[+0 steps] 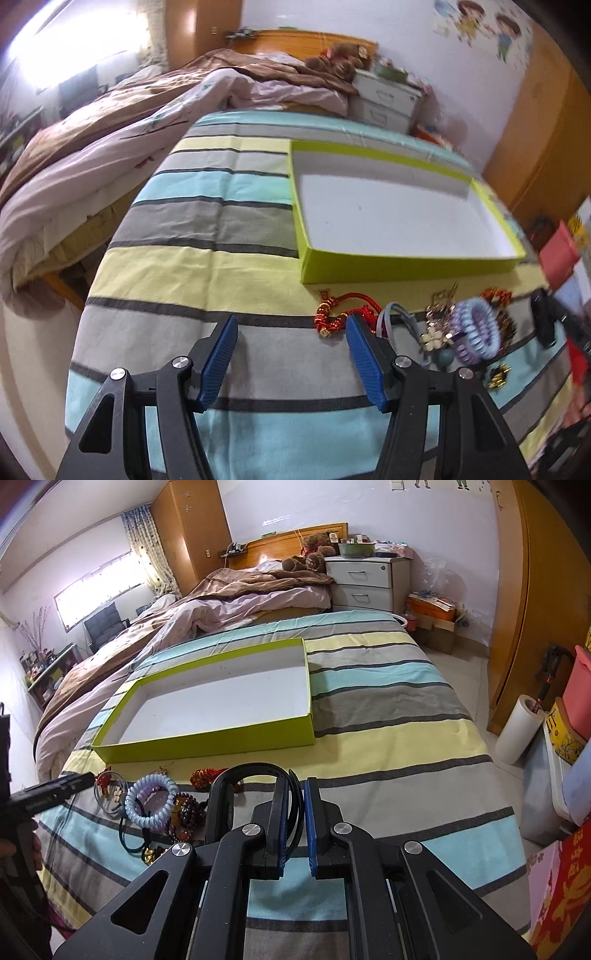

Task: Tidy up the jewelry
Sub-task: 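Grasp the red knotted charm with the left tool while the right tool holds the black band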

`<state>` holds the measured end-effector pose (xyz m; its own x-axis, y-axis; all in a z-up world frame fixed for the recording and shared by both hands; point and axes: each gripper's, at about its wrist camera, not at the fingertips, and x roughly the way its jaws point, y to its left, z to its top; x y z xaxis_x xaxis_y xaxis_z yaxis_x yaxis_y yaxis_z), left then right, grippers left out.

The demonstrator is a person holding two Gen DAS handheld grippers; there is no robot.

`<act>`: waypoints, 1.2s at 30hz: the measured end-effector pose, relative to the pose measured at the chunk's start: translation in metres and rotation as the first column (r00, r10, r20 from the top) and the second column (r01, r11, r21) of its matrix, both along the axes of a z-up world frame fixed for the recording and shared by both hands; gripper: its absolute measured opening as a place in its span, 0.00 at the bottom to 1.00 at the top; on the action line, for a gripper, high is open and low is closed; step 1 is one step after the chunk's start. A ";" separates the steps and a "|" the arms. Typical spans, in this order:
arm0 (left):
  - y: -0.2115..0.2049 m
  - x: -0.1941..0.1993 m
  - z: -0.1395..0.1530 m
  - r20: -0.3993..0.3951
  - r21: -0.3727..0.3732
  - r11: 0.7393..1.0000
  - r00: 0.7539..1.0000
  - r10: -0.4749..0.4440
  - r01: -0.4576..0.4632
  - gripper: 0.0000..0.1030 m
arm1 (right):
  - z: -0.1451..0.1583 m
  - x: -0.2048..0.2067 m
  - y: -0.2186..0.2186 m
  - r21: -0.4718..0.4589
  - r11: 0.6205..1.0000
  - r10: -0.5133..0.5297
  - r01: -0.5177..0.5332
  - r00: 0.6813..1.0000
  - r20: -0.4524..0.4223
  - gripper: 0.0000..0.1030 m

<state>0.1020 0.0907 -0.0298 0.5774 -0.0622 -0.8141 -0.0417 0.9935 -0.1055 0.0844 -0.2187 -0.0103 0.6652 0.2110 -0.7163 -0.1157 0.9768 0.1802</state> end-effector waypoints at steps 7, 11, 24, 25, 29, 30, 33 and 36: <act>-0.019 0.010 -0.006 -0.002 0.068 0.996 0.998 -0.056 0.056 0.59 | 0.000 0.002 -0.003 0.001 1.000 -0.007 0.007 1.000 -0.002 0.09; -0.024 0.011 -0.004 -0.001 0.063 0.996 0.998 -0.065 0.065 0.43 | 0.001 0.002 -0.003 -0.001 1.000 -0.007 0.007 1.000 0.000 0.09; -0.026 0.008 -0.003 0.017 0.012 0.999 0.999 -0.051 0.050 0.15 | 0.000 0.003 -0.005 0.006 1.000 -0.003 0.003 1.000 -0.005 0.09; -0.025 0.006 -0.002 0.019 0.010 0.999 0.998 -0.052 0.052 0.15 | 0.000 0.002 -0.005 0.006 1.000 -0.002 0.002 1.000 -0.003 0.09; -0.022 0.000 0.001 0.036 -0.007 0.999 0.998 -0.043 0.043 0.15 | 0.001 -0.001 -0.005 0.008 1.000 -0.002 0.002 1.000 0.003 0.09; -0.020 -0.001 0.003 0.042 -0.009 0.999 0.998 -0.035 0.036 0.15 | 0.002 -0.002 -0.004 0.009 1.000 -0.002 0.002 1.000 0.005 0.09; -0.015 -0.006 0.009 0.058 -0.018 1.000 0.998 -0.016 0.017 0.15 | 0.004 -0.005 -0.003 0.010 1.000 0.000 0.000 1.000 0.011 0.09; -0.009 -0.012 0.016 0.076 -0.025 1.000 0.997 0.000 0.002 0.15 | 0.007 -0.007 -0.002 0.012 1.000 0.002 -0.002 1.000 0.020 0.09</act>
<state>0.0901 0.0822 -0.0143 0.6376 -0.0833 -0.7658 -0.0311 0.9905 -0.1336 0.0777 -0.2202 -0.0030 0.6791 0.2206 -0.7001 -0.1213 0.9744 0.1893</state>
